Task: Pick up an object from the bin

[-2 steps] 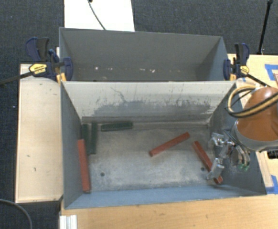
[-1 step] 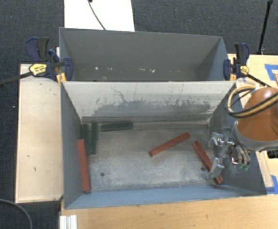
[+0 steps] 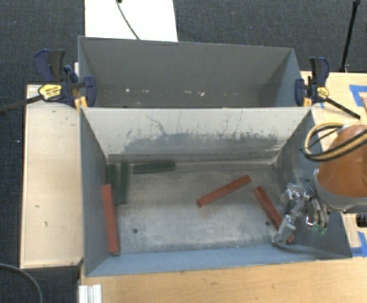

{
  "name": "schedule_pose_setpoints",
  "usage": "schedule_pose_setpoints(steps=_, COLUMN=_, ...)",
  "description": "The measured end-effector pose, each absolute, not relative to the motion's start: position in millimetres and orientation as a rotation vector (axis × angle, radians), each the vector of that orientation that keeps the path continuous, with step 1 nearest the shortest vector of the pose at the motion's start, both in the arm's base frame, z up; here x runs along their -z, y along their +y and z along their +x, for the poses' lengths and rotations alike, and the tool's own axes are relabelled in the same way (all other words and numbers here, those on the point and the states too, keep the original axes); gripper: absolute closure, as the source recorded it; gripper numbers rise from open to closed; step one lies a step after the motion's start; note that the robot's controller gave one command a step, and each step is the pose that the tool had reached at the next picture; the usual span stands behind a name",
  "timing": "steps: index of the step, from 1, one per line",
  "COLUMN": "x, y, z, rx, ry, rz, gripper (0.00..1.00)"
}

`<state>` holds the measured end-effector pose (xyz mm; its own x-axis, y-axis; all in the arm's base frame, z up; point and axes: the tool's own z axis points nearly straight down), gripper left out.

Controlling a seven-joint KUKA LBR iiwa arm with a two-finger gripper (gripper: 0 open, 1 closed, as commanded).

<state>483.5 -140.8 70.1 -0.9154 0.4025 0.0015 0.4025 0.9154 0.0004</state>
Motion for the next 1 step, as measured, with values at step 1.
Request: schedule_pose_setpoints(steps=1, x=-70.2, y=-140.4, z=483.8, rx=0.0, ry=-3.076, rz=-0.629, gripper=0.0)
